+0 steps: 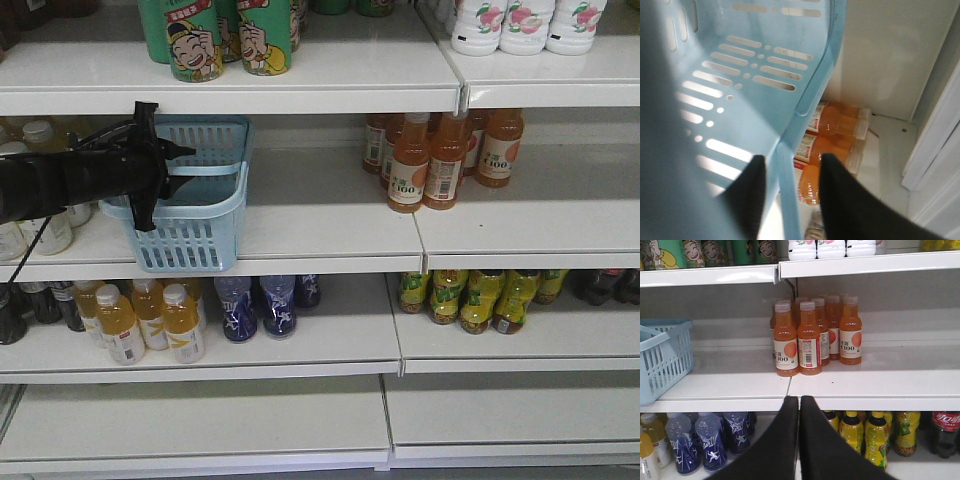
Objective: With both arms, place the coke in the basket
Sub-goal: 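Reach the left gripper to the basket handle and grasp it, then lift the basket off the shelf with the left gripper and lower it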
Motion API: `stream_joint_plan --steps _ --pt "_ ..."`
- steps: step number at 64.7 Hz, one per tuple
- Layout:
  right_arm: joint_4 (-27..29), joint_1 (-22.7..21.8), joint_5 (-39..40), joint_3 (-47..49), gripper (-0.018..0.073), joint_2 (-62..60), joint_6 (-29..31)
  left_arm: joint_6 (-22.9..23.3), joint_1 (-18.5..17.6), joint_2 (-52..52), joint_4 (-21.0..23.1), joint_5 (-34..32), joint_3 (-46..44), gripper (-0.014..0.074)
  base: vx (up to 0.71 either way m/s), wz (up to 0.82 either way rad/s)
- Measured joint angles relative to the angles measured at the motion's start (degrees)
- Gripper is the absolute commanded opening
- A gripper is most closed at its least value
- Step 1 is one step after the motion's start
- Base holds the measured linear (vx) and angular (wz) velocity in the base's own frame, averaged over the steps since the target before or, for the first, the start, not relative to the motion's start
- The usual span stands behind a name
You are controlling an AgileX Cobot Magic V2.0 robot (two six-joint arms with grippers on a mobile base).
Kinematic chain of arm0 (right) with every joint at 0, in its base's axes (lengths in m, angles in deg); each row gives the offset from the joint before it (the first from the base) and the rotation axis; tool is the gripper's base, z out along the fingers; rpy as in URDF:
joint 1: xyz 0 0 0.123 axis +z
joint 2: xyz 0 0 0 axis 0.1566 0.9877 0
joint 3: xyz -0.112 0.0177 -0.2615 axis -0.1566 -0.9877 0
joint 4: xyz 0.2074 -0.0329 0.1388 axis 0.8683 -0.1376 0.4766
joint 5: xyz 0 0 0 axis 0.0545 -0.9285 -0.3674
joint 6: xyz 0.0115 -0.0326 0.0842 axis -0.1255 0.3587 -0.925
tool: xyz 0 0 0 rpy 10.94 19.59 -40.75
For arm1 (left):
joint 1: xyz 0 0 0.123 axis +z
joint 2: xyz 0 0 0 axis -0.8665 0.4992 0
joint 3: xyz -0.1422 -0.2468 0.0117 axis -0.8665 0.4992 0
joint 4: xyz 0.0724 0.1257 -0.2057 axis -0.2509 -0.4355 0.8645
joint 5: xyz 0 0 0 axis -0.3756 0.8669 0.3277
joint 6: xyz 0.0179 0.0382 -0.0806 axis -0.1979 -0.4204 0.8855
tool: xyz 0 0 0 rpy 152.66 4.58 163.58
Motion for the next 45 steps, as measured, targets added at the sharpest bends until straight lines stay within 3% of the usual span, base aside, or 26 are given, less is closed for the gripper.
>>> stream_joint_plan --steps 3,28,36,45 --pt "0.0 0.0 0.0 0.0 -0.0009 0.0 0.0 -1.7 0.0 0.0 0.0 0.3 0.0 -0.0009 0.00 0.00" --pt "0.0 0.0 0.0 0.0 -0.0009 0.0 0.0 -9.5 0.0 -0.5 -1.1 12.4 -0.2 -0.0008 0.00 0.00" --pt "0.0 0.0 0.0 0.0 -0.0009 0.0 0.0 -9.8 0.0 -2.7 -7.6 15.8 -0.2 -0.0008 0.00 0.00" --pt "0.0 0.0 0.0 0.0 -0.0009 0.0 0.0 -7.6 0.0 -7.1 -19.1 20.3 -0.2 -0.0008 0.00 0.00"
